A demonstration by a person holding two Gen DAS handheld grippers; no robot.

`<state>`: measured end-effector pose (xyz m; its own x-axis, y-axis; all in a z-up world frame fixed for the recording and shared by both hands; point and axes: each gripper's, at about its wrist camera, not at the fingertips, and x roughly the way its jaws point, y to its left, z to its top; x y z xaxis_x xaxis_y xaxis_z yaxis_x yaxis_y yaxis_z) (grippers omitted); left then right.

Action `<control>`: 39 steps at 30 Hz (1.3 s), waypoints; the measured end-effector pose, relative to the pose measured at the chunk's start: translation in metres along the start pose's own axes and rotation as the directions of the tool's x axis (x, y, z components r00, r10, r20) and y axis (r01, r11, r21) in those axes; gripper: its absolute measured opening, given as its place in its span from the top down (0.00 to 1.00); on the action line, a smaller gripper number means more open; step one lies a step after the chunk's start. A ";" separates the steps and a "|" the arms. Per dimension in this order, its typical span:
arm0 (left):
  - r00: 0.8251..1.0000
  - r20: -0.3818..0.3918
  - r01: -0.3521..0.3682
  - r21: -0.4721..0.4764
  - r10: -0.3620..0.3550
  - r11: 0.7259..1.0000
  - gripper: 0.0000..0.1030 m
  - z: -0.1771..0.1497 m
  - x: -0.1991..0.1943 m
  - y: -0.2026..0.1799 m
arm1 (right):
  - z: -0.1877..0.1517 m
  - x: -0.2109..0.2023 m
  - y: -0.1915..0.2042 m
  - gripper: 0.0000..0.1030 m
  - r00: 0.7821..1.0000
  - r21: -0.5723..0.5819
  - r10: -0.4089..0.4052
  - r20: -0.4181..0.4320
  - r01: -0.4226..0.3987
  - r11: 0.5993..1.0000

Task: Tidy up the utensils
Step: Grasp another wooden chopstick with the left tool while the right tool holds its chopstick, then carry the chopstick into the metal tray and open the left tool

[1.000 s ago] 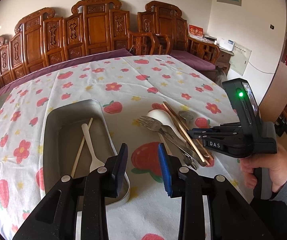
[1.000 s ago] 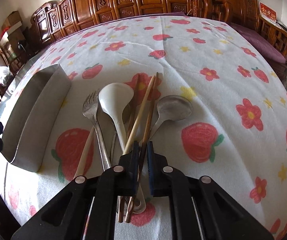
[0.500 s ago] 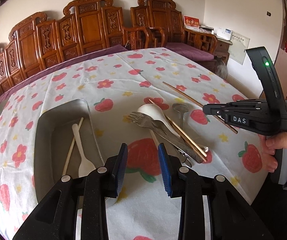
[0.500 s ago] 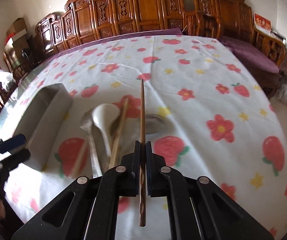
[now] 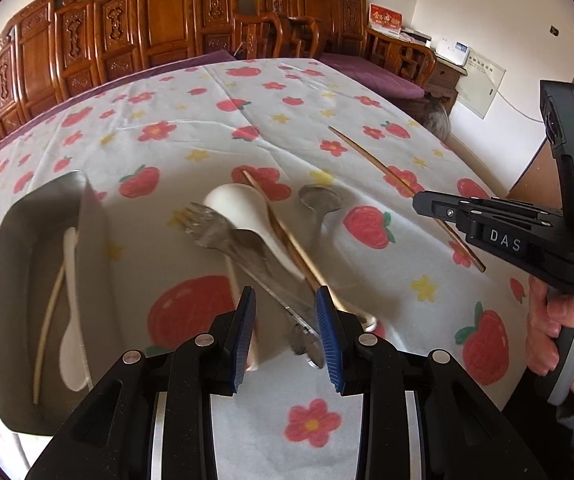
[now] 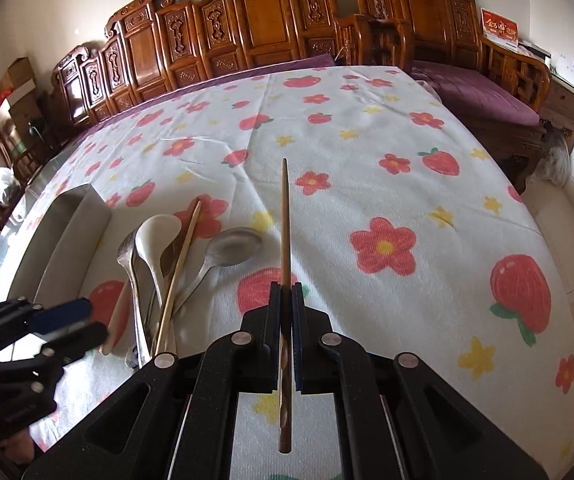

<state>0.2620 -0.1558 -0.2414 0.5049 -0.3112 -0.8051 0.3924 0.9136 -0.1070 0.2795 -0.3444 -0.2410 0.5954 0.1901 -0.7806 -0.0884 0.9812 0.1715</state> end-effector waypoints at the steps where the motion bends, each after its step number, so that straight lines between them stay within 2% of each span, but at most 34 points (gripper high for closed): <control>1: 1.000 -0.006 -0.003 -0.003 0.003 1.000 0.71 0.001 0.003 -0.004 | 0.000 0.000 0.001 0.94 1.000 -0.003 0.006 0.002 -0.006 1.000; 7: 1.000 -0.031 -0.005 0.007 0.005 1.000 0.71 0.009 0.018 -0.025 | 0.005 -0.005 -0.003 0.94 0.999 0.022 0.030 0.025 -0.031 0.999; 13: 0.993 -0.070 -0.089 0.034 0.092 0.995 0.76 0.008 0.031 -0.033 | 0.008 -0.009 -0.010 0.94 0.998 0.059 0.054 0.040 -0.056 0.997; 23: 0.980 -0.111 -0.155 0.068 0.162 0.986 0.83 0.002 0.037 -0.029 | 0.010 -0.010 -0.005 0.94 0.996 0.064 0.079 0.049 -0.082 0.995; 27: 0.979 -0.117 -0.157 0.081 0.166 0.984 0.87 0.003 0.038 -0.032 | 0.009 -0.010 -0.005 0.94 0.996 0.066 0.079 0.047 -0.082 0.994; 29: 0.979 -0.117 -0.154 0.091 0.164 0.984 0.94 0.003 0.038 -0.034 | 0.009 -0.010 -0.004 0.94 0.996 0.065 0.079 0.046 -0.081 0.995; 34: 0.983 -0.117 -0.134 0.079 0.143 0.988 0.96 0.002 0.035 -0.031 | 0.009 -0.008 -0.001 0.94 0.996 0.056 0.078 0.038 -0.080 0.995; 39: 0.986 -0.079 -0.137 0.089 0.144 0.987 0.96 0.005 0.023 -0.029 | 0.008 -0.006 0.004 0.94 0.996 0.040 0.079 0.032 -0.080 0.996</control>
<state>0.2663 -0.1909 -0.2537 0.4938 -0.1543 -0.8558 0.3859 0.9208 0.0566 0.2821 -0.3422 -0.2305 0.6120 0.2656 -0.7449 -0.1036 0.9607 0.2574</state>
